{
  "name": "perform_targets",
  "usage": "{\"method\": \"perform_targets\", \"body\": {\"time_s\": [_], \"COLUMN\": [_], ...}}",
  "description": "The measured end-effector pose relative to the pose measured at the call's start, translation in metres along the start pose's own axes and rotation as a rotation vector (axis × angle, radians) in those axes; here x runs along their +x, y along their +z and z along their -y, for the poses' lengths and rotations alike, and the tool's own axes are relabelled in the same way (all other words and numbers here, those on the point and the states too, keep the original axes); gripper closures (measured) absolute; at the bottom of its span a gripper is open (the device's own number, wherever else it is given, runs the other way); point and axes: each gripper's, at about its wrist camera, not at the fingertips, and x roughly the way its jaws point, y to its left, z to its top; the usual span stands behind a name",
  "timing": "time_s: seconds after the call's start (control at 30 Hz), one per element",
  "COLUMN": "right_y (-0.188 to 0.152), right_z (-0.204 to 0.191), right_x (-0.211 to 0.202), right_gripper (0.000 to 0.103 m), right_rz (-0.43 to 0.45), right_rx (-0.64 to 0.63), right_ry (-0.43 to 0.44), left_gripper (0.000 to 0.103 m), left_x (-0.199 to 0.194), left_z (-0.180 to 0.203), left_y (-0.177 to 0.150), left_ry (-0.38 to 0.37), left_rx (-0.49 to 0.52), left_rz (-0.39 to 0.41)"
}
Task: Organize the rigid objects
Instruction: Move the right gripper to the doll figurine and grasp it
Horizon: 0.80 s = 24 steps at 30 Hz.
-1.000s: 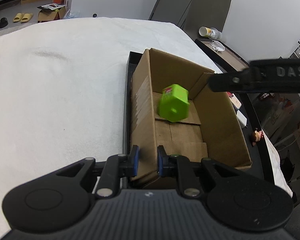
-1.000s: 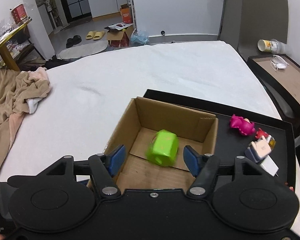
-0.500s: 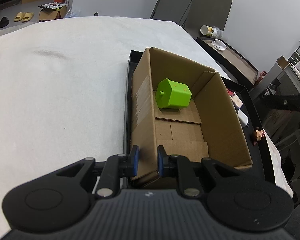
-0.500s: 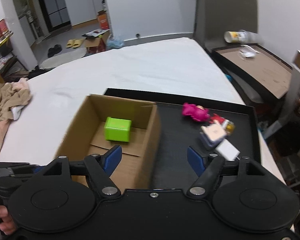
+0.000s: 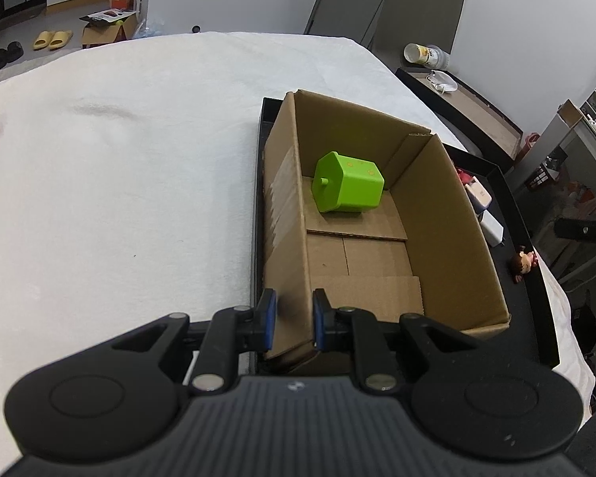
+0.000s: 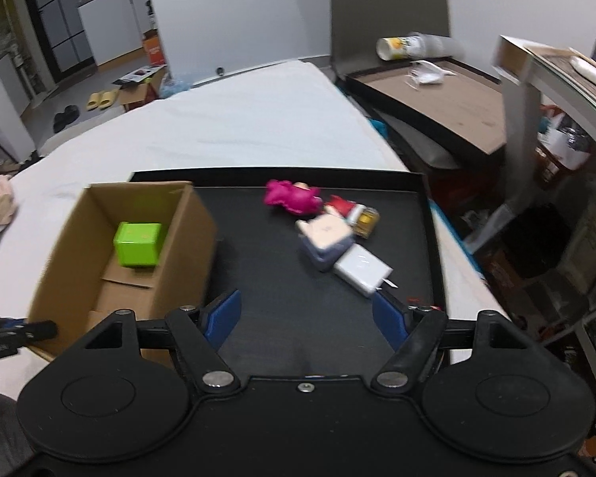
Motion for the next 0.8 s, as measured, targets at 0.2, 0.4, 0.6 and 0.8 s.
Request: {"method": "perform_targets", "body": {"time_s": [0.2,0.4,0.6,0.8], "right_y": [-0.014,-0.033,-0.043,-0.04], "right_z": [0.035,0.061,0.072,0.09], "right_x": [0.013,0.032,0.043,0.051], "right_gripper": [0.031,0.031,0.032,0.032], "right_rz": [0.0,0.002,0.03,0.066], "right_rx": [0.086,0.164,0.175,0.226], "right_ry": [-0.008,-0.009,-0.025,-0.011], "left_gripper": [0.086,0.086,0.086,0.086], "left_x": [0.0,0.002,0.003,0.006], "left_z": [0.007,0.014,0.018,0.021], "left_y": [-0.001,0.0,0.0,0.002], "left_ry": [0.025,0.055,0.066,0.08], "left_rx": [0.025,0.034,0.039,0.034], "left_rz": [-0.009,-0.014,-0.023,-0.033]}}
